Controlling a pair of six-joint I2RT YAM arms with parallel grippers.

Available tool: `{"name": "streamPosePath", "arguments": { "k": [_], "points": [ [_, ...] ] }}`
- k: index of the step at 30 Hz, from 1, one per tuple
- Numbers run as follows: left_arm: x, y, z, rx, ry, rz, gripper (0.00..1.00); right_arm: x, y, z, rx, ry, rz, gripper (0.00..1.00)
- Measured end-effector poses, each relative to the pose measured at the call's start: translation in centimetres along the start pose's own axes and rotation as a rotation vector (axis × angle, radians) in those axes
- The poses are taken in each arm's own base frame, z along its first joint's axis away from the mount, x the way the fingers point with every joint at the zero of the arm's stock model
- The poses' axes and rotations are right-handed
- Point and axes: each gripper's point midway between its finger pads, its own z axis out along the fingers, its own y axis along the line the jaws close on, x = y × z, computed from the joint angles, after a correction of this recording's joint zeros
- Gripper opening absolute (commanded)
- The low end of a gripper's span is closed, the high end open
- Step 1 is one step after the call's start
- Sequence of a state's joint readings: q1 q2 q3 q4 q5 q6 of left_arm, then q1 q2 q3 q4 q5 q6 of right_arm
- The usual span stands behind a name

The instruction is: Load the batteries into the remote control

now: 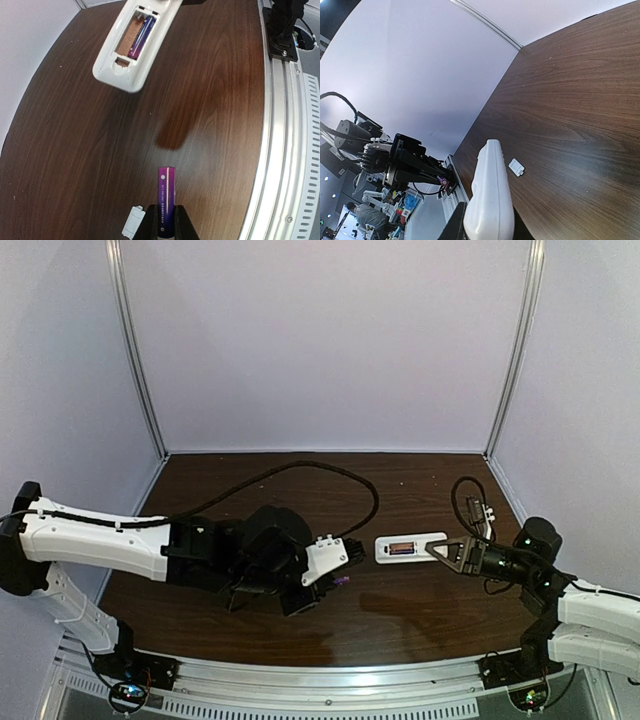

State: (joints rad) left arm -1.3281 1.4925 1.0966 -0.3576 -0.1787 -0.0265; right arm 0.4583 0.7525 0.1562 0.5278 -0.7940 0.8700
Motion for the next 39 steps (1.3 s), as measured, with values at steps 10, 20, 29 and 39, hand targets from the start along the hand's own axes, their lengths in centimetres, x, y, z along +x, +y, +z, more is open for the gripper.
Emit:
{"name": "streamPosePath", "arguments": {
  "k": [10,20,29,39],
  "points": [
    [-1.5,0.9,0.1,-0.042,0.023,0.006,0.00,0.6,0.2,0.9,-0.078,0.031,0.043,0.00],
    [-2.3,1.7,1.0,-0.087,0.061,0.064,0.00,2.0,-0.2,2.1,-0.097,0.094,0.104,0.00],
    [-1.7,1.7,2.3,-0.100,0.107,0.122,0.00,3.6,0.3,3.3,-0.130,0.147,0.166,0.00],
    [-2.6,1.8,2.8,-0.101,0.100,0.153,0.00,5.1,1.0,4.7,-0.183,0.181,0.239,0.00]
  ]
}}
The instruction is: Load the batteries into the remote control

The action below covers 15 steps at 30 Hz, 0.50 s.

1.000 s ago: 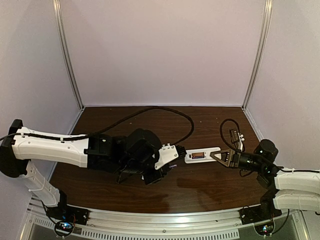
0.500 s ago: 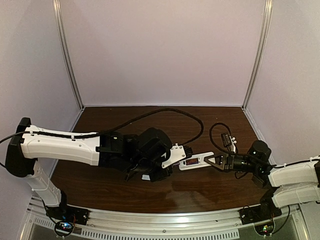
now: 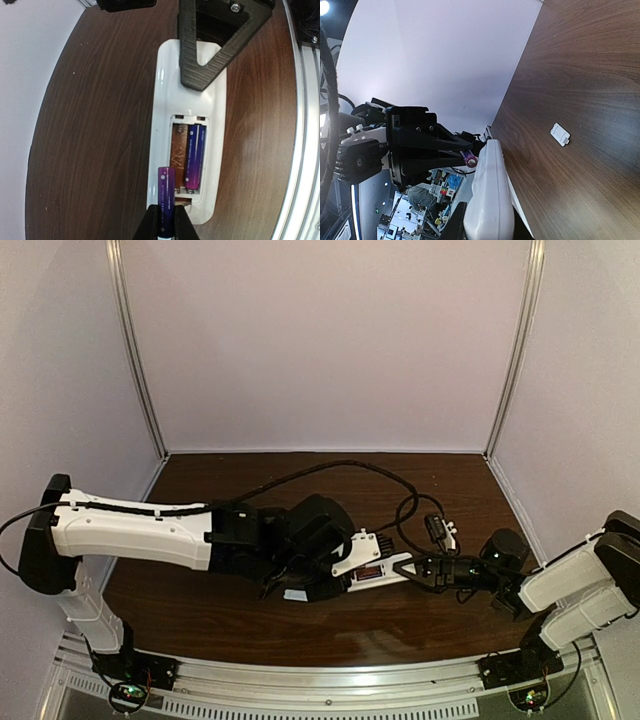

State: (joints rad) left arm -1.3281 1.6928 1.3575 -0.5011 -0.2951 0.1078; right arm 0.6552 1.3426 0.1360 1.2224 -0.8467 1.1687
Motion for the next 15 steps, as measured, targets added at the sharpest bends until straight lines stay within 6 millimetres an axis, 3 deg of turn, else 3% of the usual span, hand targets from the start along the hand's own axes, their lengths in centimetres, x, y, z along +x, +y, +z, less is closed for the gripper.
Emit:
{"name": "streamPosePath", "arguments": {
  "k": [15],
  "points": [
    [-0.17,-0.36,0.68,0.014,0.011,0.022,0.03,-0.09,0.09,0.43,0.001,-0.022,0.010,0.00]
  ]
}}
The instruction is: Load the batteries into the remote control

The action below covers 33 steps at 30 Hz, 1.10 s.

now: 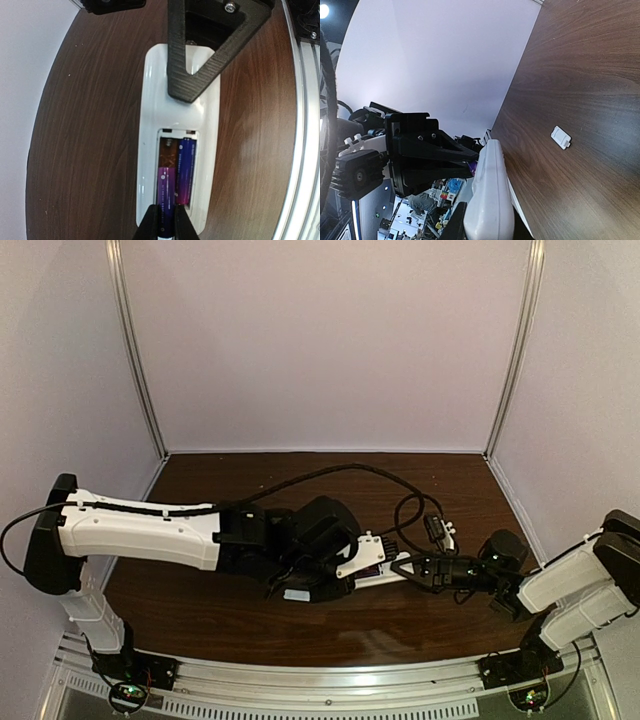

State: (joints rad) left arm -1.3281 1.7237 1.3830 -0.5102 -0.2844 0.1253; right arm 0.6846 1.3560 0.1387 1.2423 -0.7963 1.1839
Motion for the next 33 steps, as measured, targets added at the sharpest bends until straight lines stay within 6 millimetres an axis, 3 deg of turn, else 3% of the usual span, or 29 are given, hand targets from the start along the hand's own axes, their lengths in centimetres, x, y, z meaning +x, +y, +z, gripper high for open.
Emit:
{"name": "streamPosePath", "arguments": {
  "k": [18,27,33],
  "points": [
    [1.1,-0.9,1.1,0.027,0.053,0.022,0.18,1.2,-1.8,0.8,0.035,0.034,0.133,0.00],
    [1.0,-0.9,1.1,0.029,0.052,0.019,0.31,1.7,-2.7,0.9,0.059,0.044,0.188,0.00],
    [0.3,-0.9,-0.4,0.050,-0.015,-0.008,0.36,1.7,-2.7,0.9,0.058,0.045,0.188,0.00]
  ]
}}
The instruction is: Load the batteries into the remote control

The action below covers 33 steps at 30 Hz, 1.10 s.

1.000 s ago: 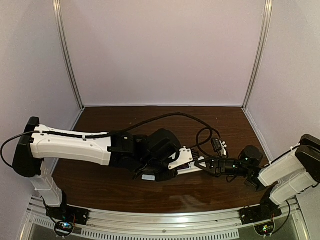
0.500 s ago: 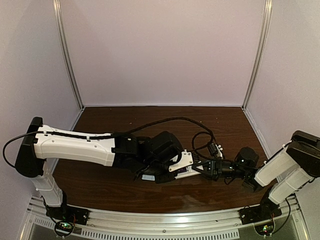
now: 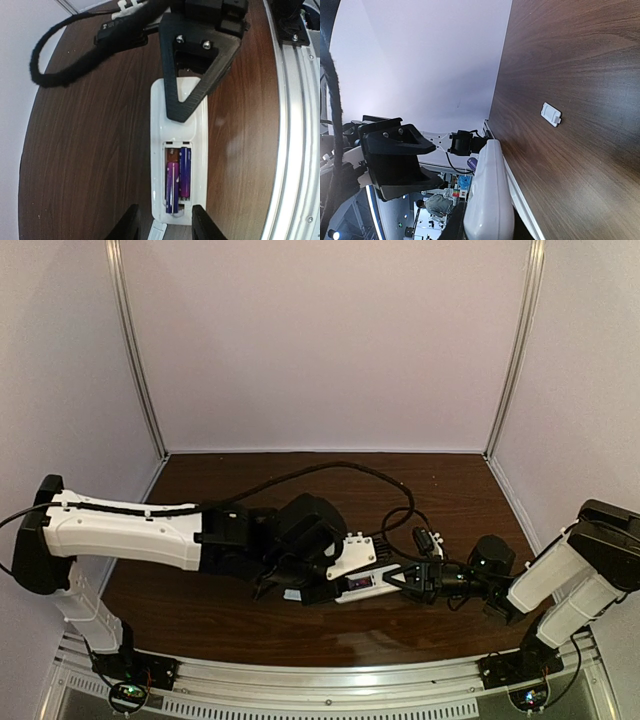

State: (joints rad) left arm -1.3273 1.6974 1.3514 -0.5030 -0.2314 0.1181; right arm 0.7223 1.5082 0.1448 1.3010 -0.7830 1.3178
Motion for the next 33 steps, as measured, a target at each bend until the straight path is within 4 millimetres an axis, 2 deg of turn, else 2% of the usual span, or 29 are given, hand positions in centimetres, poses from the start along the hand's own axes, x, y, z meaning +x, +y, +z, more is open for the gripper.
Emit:
{"name": "streamPosePath", "arguments": {
  "k": [5,8,10,13,16,23,28,33],
  "points": [
    [-0.6,0.7,-4.6,0.035,-0.166,-0.037,0.38,0.0,0.1,0.0,-0.002,0.001,0.004,0.00],
    [0.0,1.7,-7.3,0.045,-0.279,-0.027,0.39,0.1,0.1,0.0,-0.006,0.008,0.013,0.00],
    [0.8,1.8,-8.4,0.042,-0.331,0.011,0.40,0.2,0.4,0.0,-0.013,0.017,0.015,0.00],
    [1.9,1.1,-8.9,0.049,-0.362,0.106,0.41,0.4,1.2,0.0,-0.037,0.033,0.003,0.00],
    [2.6,0.0,-8.5,0.074,-0.361,0.212,0.40,0.4,2.8,0.1,-0.081,0.049,-0.027,0.00],
    [2.3,-1.7,-8.6,0.134,-0.412,0.411,0.38,0.7,7.2,0.1,-0.185,0.100,-0.146,0.00],
    [1.9,-2.4,-9.0,0.164,-0.431,0.509,0.36,1.1,7.4,0.1,-0.176,0.133,-0.162,0.00],
    [0.3,-2.2,-9.9,0.157,-0.479,0.572,0.34,1.9,6.8,0.2,-0.158,0.173,-0.137,0.00]
  ]
}}
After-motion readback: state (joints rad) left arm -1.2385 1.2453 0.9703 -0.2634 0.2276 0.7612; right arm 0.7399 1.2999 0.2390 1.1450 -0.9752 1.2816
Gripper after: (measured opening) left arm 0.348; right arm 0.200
